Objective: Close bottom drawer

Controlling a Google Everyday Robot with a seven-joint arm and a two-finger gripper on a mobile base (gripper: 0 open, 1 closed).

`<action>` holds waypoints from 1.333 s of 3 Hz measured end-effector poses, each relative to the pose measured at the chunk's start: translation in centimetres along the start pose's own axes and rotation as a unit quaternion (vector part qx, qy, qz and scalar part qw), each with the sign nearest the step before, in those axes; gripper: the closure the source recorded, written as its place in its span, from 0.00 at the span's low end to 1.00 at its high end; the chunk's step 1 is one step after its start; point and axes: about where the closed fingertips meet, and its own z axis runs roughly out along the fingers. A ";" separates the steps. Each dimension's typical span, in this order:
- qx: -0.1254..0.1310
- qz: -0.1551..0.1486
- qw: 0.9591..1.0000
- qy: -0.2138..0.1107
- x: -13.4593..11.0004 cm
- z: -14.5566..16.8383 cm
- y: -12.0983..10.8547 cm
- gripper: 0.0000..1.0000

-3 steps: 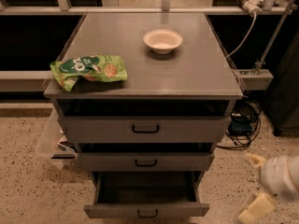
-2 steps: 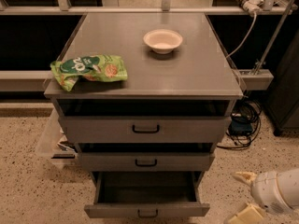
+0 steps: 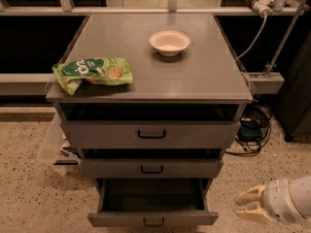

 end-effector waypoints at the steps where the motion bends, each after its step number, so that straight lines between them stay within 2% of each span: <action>1: 0.000 0.000 1.000 0.000 0.0 0.0 0.0 0.88; 2: -0.003 0.019 1.000 -0.021 1.7 2.4 -1.8 1.00; 3: -0.003 0.047 0.997 -0.061 3.9 6.6 -6.2 1.00; 4: -0.027 0.084 0.992 -0.091 6.4 12.1 -9.4 1.00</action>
Offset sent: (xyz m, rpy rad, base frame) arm 0.0438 -0.0248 -0.1025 0.1560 0.0220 -0.1145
